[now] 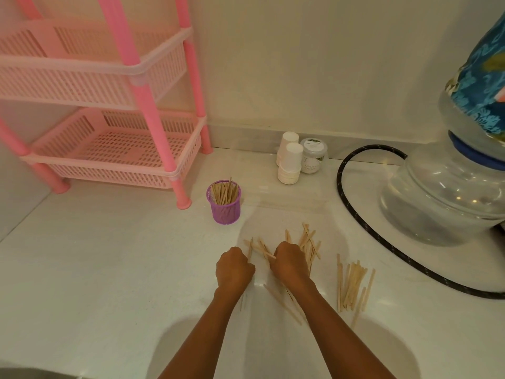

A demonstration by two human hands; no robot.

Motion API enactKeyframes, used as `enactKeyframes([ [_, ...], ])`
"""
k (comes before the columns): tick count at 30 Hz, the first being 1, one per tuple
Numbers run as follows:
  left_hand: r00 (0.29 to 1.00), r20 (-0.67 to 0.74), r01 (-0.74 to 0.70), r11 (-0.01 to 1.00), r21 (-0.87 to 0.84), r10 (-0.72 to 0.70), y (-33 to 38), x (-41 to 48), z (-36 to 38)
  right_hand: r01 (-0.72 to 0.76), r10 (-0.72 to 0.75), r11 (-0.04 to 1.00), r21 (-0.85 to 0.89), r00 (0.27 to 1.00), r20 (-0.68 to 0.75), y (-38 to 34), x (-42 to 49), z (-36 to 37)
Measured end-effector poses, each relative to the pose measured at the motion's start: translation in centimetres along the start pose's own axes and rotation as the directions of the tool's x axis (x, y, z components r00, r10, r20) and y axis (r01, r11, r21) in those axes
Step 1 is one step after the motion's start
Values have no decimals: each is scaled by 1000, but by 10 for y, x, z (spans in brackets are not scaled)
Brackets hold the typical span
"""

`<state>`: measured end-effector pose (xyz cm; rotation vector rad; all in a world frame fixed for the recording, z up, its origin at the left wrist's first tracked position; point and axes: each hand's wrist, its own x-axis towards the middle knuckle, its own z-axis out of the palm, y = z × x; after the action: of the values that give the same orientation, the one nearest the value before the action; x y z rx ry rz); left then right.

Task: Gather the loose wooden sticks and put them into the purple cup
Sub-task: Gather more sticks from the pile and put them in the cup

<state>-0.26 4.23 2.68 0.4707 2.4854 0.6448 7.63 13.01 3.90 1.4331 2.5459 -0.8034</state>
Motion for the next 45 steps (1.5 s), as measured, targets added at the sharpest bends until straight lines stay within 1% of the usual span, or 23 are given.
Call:
enactKeyframes([
  [3,1000,12,7,995,-99,-6,-8,2,-1,-5,4,998,64,1000,12,7,1,-1],
  [9,998,56,3,970,-241,11,-16,5,-1,-26,23,980,200,1000,15,17,1,-5],
  [13,997,81,20,942,-336,7,-20,5,0,-37,33,965,260,999,20,22,0,-11],
  [19,996,80,-18,932,-363,50,-15,4,-1,-39,40,923,383,999,5,26,-4,-18],
  [24,996,84,1,912,-411,36,-15,8,-1,-38,41,868,496,999,6,25,-8,-20],
  [28,996,40,-56,881,-470,84,-18,7,-2,-48,49,833,551,999,13,22,-9,-20],
  [38,980,-83,-195,815,-546,179,-16,7,-14,33,-10,761,648,999,-39,8,-6,-18],
  [45,947,-212,-320,716,-621,240,-5,6,-36,160,-97,634,757,987,-128,-22,-3,-25],
])
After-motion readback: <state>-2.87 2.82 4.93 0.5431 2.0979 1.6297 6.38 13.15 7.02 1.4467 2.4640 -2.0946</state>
